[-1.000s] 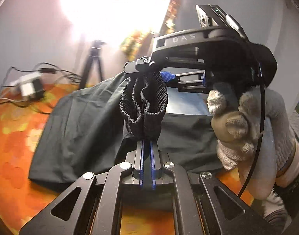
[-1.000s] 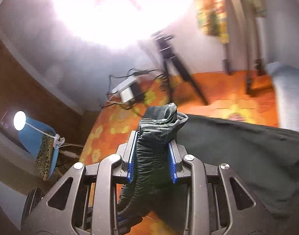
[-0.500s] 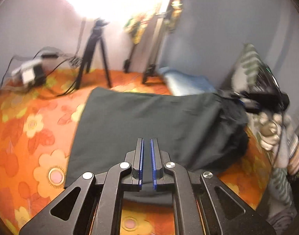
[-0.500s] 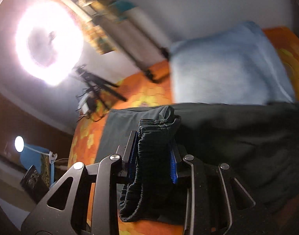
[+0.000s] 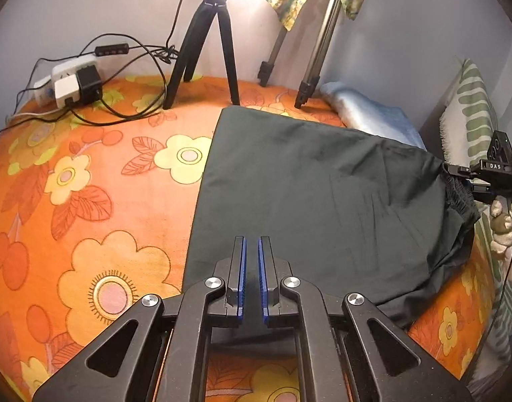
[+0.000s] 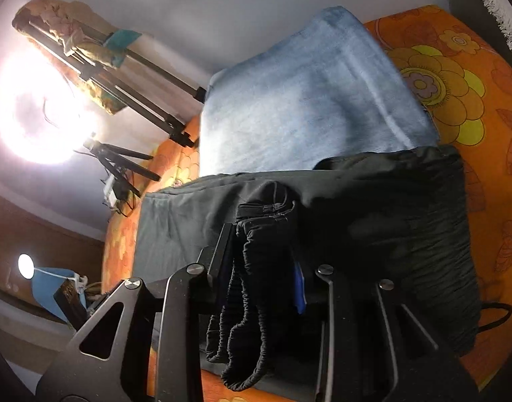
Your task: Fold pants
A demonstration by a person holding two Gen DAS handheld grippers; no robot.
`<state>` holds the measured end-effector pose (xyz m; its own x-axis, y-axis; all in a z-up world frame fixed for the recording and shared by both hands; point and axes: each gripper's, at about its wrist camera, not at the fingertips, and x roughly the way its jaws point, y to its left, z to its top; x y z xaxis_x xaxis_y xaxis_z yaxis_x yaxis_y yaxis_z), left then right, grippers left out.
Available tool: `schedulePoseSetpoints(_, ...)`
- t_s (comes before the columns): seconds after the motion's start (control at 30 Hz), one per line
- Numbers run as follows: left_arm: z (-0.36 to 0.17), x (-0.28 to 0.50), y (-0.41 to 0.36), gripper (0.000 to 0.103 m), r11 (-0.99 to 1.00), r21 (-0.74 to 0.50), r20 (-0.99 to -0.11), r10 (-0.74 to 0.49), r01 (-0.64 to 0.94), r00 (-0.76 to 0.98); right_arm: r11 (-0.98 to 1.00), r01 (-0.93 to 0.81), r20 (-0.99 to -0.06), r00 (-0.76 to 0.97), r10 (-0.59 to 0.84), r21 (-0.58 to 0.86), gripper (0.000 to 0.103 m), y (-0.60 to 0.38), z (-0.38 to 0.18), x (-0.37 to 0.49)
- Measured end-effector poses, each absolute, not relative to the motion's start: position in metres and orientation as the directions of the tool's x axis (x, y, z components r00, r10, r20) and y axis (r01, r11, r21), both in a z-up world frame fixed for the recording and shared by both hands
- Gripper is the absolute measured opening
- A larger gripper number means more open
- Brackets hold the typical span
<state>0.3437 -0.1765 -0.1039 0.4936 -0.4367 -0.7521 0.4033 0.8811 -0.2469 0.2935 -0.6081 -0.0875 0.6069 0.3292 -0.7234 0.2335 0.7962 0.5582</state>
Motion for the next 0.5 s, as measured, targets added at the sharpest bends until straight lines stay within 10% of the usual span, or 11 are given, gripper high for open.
schedulePoseSetpoints(0.5,-0.099,0.339,-0.176,0.006,0.88,-0.212,-0.744,-0.427,0.424,0.514,0.858,0.275,-0.789,0.577,0.213,0.433,0.068,-0.594,-0.096,0.233)
